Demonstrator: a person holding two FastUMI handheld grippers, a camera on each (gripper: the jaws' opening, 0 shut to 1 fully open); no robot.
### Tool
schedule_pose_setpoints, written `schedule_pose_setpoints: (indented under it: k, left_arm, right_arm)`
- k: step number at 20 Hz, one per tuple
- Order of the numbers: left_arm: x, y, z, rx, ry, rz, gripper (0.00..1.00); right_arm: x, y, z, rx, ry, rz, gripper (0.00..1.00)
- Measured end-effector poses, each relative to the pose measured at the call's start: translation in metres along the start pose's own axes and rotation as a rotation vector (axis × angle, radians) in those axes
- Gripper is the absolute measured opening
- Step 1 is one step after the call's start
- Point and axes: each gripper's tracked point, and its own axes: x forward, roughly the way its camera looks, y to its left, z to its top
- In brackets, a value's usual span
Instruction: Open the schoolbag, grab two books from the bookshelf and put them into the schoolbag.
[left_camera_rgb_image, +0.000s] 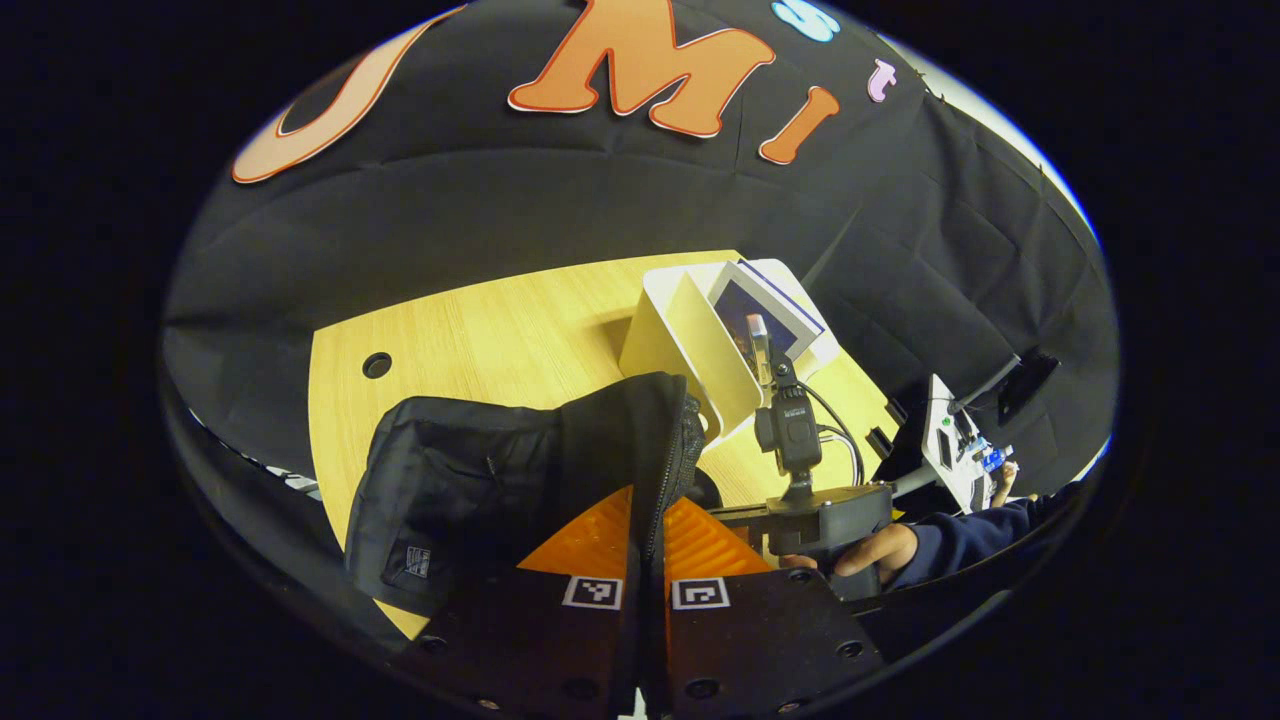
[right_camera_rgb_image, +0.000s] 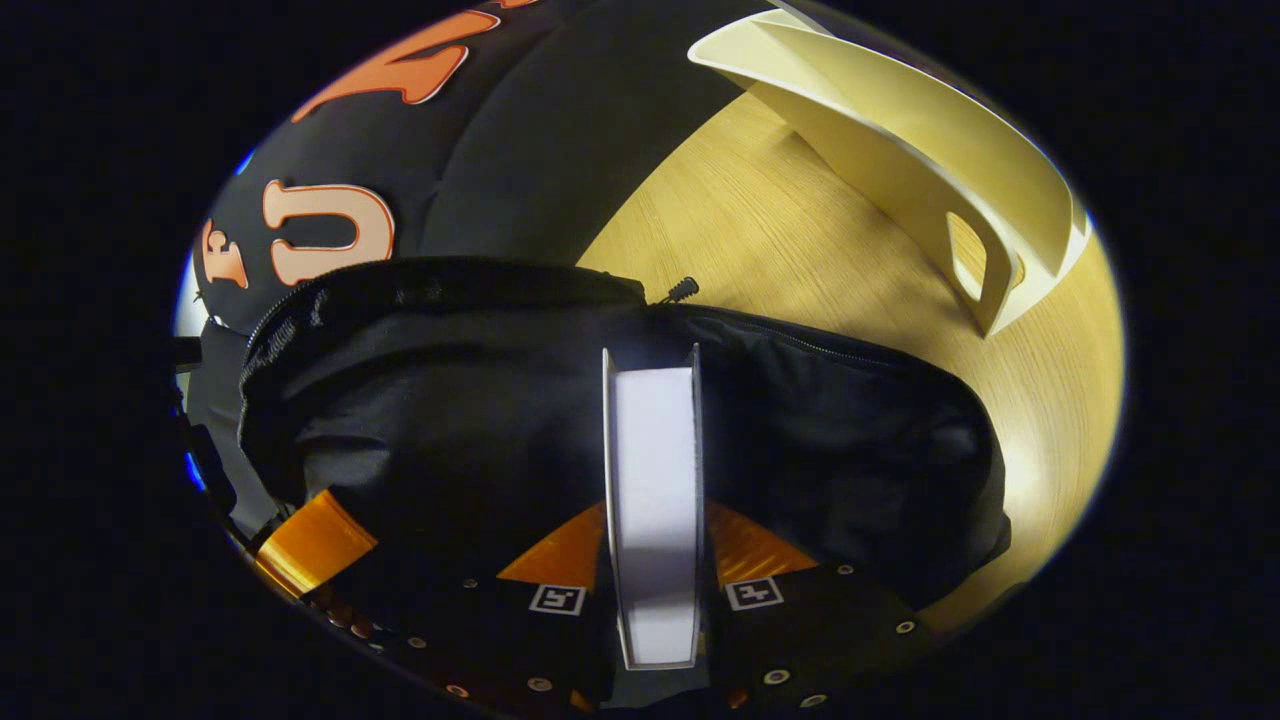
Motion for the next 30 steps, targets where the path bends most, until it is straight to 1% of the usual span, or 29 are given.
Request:
schedule_pose_setpoints:
  k: [1,3,4,5,7,8,9,10,13,18,20,24,27,30]
  left_arm:
    - [0.0,0.005,0.0,-0.009,-0.006,0.012,0.04]
    - [0.003,0.008,-0.002,-0.023,-0.006,0.019,0.04]
    - [0.004,0.007,-0.001,-0.023,-0.003,0.02,0.04]
    - [0.005,0.008,-0.001,-0.017,-0.003,0.028,0.04]
    - [0.007,0.006,-0.002,-0.006,0.002,0.035,0.04]
    - [0.009,0.006,-0.003,-0.004,0.009,0.04,0.04]
    - [0.011,0.005,-0.005,0.0,0.014,0.047,0.04]
    - [0.013,0.004,-0.005,-0.003,0.017,0.049,0.04]
    - [0.016,0.003,-0.006,-0.003,0.02,0.06,0.04]
    - [0.019,0.004,-0.008,-0.046,0.012,0.084,0.04]
    - [0.021,0.005,-0.01,-0.067,0.01,0.095,0.04]
    - [0.024,0.006,-0.011,-0.101,0.002,0.13,0.04]
    - [0.026,0.008,-0.013,-0.138,0.003,0.152,0.04]
    - [0.028,0.01,-0.015,-0.175,0.001,0.181,0.04]
  right_arm:
    - [-0.006,-0.004,-0.006,-0.022,0.025,-0.022,0.41]
    - [-0.019,-0.026,-0.007,-0.143,0.044,-0.128,0.49]
    - [-0.028,-0.035,-0.008,-0.192,0.049,-0.166,0.36]
    - [-0.038,-0.042,-0.009,-0.223,0.066,-0.195,0.53]
    - [-0.057,-0.044,-0.009,-0.236,0.088,-0.21,0.86]
    - [-0.068,-0.044,-0.004,-0.241,0.085,-0.205,0.9]
    - [-0.081,-0.048,0.002,-0.252,0.076,-0.214,0.92]
    - [-0.094,-0.055,0.009,-0.275,0.071,-0.239,0.93]
    - [-0.142,-0.069,0.044,-0.378,0.023,-0.333,0.94]
    - [-0.218,-0.068,0.117,-0.493,-0.071,-0.453,0.95]
    - [-0.238,-0.069,0.138,-0.526,-0.076,-0.491,0.95]
    - [-0.266,-0.068,0.167,-0.586,-0.058,-0.537,0.96]
    - [-0.282,-0.068,0.207,-0.612,-0.077,-0.582,0.95]
    - [-0.274,-0.063,0.239,-0.637,-0.077,-0.586,0.95]
